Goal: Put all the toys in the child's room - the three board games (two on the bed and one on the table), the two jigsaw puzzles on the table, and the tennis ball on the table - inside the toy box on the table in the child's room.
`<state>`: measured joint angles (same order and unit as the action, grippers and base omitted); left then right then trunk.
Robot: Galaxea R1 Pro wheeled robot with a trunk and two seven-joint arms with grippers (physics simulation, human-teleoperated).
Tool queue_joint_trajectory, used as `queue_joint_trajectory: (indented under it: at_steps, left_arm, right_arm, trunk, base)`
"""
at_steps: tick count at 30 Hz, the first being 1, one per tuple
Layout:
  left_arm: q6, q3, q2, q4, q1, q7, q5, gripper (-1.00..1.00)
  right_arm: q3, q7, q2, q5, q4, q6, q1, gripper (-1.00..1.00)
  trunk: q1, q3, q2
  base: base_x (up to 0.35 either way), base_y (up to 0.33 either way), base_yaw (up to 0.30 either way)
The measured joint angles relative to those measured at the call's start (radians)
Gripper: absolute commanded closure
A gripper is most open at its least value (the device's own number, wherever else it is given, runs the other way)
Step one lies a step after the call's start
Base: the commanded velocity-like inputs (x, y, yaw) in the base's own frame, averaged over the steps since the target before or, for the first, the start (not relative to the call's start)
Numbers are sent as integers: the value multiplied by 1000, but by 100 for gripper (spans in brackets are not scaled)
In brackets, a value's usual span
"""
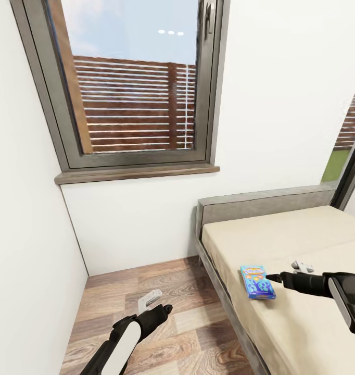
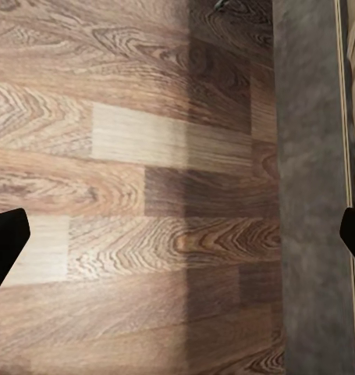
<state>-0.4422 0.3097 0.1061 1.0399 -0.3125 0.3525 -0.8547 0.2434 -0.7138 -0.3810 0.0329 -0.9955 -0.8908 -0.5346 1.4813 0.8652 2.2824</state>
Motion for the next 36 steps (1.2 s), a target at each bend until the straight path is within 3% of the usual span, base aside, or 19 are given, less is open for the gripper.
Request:
queue_joint_trajectory:
  at_steps: [22,36]
  left_arm:
    - [0,0,0,-2,0,0,2,-100]
    - [0,-1,0,-2,0,0,2,-100]
  right_arm:
    - [-7,0,4,2,56,-3,-2,-100]
    - [0,0,4,2,56,-4,-2,-100]
  trunk:
    - [0,0,0]
    - [0,0,0]
  base:
    - [0,0,1]
    - [0,0,99]
